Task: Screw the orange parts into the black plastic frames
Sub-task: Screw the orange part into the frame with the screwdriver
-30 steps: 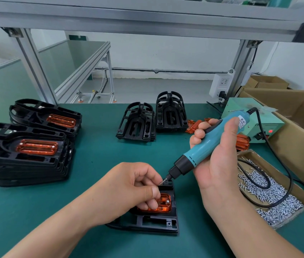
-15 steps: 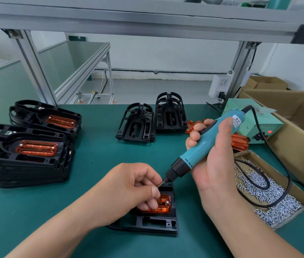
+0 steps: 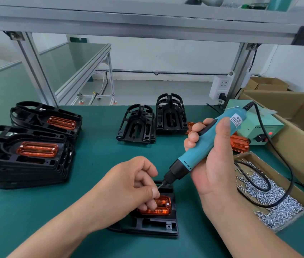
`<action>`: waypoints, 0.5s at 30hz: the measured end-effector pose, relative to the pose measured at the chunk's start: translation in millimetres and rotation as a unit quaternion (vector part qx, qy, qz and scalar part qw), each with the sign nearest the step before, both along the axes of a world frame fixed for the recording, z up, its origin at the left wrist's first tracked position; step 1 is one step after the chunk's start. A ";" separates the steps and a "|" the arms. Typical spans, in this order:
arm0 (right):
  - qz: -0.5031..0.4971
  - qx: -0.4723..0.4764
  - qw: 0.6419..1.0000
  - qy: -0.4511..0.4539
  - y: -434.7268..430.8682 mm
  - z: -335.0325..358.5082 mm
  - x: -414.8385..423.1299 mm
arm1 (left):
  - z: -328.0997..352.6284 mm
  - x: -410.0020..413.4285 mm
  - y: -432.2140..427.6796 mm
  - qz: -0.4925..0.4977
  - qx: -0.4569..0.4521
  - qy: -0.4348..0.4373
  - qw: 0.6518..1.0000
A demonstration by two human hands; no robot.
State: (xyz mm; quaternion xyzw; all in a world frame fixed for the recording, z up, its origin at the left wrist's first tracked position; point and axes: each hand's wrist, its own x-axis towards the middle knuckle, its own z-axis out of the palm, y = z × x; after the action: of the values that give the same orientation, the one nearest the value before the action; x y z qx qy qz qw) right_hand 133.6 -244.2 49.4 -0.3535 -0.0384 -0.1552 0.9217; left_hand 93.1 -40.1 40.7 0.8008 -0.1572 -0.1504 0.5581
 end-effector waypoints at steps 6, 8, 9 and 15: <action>-0.014 -0.002 1.000 0.016 1.5 -1.2 -0.9 | -0.7 -1.6 -1.5 -0.007 0.021 -0.013 1.000; -0.018 -0.001 1.000 0.017 1.3 -1.3 -1.1 | 1.1 -1.5 -0.5 -0.009 0.022 -0.012 1.000; -0.019 -0.001 1.000 0.016 1.4 -1.1 -1.1 | 2.6 -1.3 0.6 -0.009 0.024 -0.013 1.000; -0.011 -0.012 1.000 0.008 5.4 -1.9 -5.3 | 5.8 9.4 18.3 0.083 0.147 -0.167 0.971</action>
State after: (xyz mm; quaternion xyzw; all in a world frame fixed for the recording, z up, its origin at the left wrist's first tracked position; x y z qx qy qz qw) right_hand 128.3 -238.8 47.5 -0.3665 -0.0296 -0.1617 0.9158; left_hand 102.6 -21.8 46.5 0.8982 -0.1568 0.0109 0.4105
